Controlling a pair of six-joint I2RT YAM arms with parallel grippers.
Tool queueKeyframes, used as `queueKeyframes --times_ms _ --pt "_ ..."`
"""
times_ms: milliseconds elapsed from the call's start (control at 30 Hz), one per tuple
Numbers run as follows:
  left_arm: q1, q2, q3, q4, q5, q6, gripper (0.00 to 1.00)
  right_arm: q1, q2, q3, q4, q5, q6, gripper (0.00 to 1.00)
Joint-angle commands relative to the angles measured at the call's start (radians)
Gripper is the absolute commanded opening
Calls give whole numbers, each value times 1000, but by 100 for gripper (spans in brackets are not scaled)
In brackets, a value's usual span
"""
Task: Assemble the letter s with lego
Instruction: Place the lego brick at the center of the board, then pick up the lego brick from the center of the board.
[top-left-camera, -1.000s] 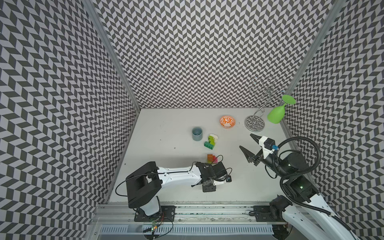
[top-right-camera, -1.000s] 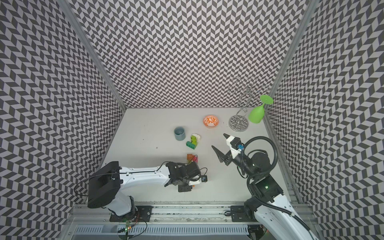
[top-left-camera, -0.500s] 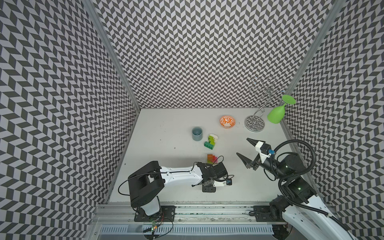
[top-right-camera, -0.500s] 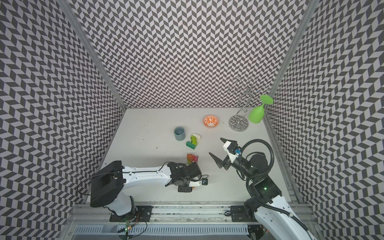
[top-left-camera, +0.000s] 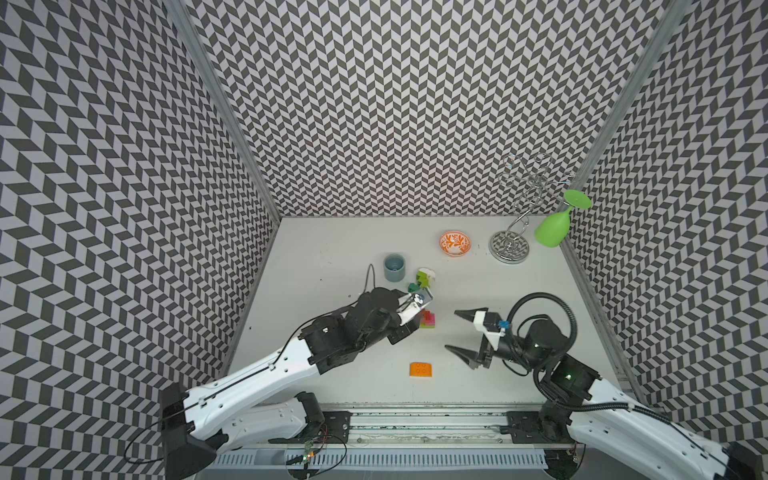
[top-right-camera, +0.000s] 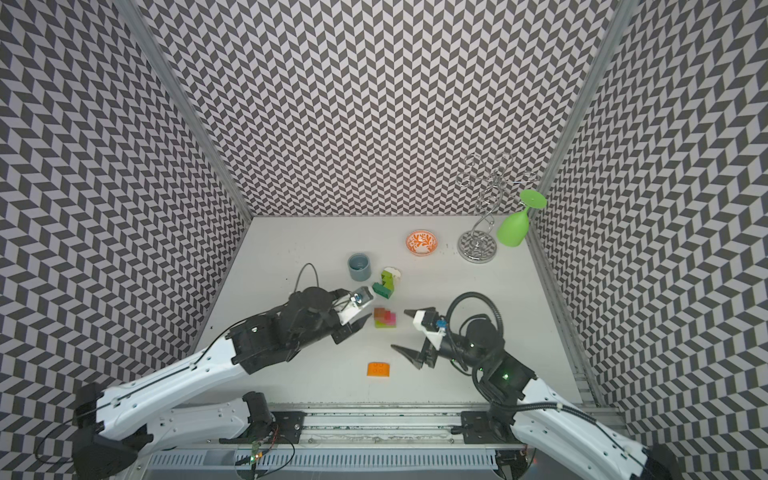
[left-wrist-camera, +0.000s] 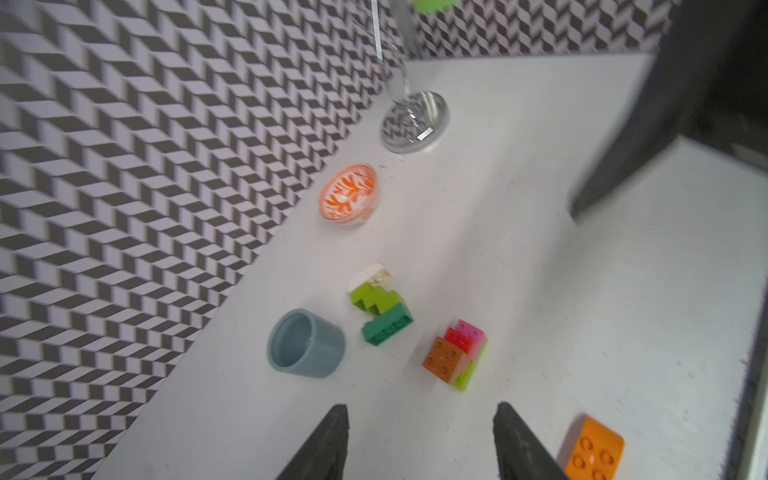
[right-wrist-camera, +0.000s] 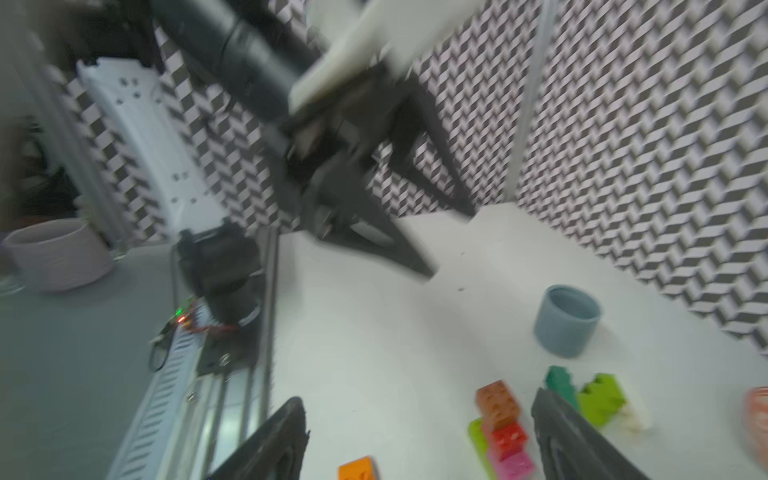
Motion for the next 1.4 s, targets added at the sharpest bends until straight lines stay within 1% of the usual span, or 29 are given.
queueKeyframes --times_ms 0,33,133,233,367,500,633,933,1233,1367 --pt "67 -40 -59 125 -31 -177 59 130 48 -81 195 140 16 85" --pt "96 -52 -73 143 -15 -214 59 158 65 -142 242 149 24 85" --pt "188 -73 -109 176 61 -289 60 179 105 -215 341 154 18 83" --pt "281 -76 -149 199 146 -338 60 180 155 -245 378 143 -25 82" --pt "352 -71 -183 217 209 -369 60 180 263 -225 378 137 -39 80" --pt "373 -68 -193 235 251 -378 60 181 390 -207 433 116 -66 77" --pt "387 -71 -197 233 267 -378 60 178 494 -178 490 103 -76 75" --pt "413 -72 -202 236 305 -384 60 168 707 -151 587 112 -113 75" --pt "433 -69 -205 238 329 -390 60 146 831 -130 647 126 -136 77" --pt "436 -69 -205 239 333 -390 60 140 861 -136 653 110 -144 73"
